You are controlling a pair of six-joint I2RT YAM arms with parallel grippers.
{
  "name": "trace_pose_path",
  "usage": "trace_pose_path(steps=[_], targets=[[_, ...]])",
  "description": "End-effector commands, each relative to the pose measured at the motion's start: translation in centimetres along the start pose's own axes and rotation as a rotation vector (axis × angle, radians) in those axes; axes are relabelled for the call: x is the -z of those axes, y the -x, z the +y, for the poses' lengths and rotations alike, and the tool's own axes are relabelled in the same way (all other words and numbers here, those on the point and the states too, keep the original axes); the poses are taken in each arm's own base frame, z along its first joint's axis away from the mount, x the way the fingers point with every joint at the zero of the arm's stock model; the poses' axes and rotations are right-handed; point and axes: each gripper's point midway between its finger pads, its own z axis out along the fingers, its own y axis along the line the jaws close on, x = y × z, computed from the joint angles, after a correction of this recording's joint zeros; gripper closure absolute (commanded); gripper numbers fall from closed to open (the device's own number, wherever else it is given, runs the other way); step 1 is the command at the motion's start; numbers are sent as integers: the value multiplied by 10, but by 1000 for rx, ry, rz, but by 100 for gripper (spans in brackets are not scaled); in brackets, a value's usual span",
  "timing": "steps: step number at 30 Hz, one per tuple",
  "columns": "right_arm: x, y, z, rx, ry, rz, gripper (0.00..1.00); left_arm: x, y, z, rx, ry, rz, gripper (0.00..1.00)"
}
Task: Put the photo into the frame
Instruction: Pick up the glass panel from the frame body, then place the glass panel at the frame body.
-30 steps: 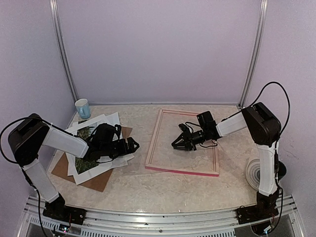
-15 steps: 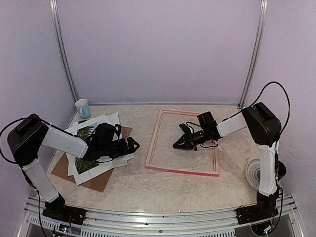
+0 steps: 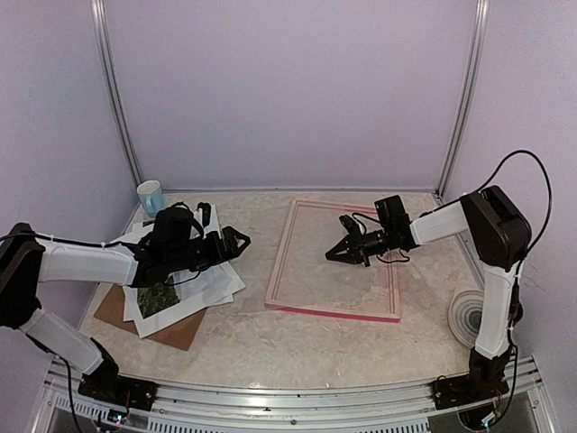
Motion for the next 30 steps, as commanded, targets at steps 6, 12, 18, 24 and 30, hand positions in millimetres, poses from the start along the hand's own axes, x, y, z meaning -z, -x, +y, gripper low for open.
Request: trace_pose_path(steps=[6, 12, 18, 24, 30], targets=[[28, 6, -7, 5, -63, -80, 100, 15, -4, 0, 14, 4, -9, 1], [37, 4, -13, 3, -95, -102, 100, 18, -10, 4, 18, 6, -3, 1], [44, 4, -19, 7, -135, -127, 100, 22, -15, 6, 26, 2, -5, 1], [53, 6, -26, 4, -156, -151, 100, 24, -18, 7, 32, -1, -3, 1], [58, 5, -29, 3, -170, -165, 100, 27, -19, 6, 35, -3, -8, 1]])
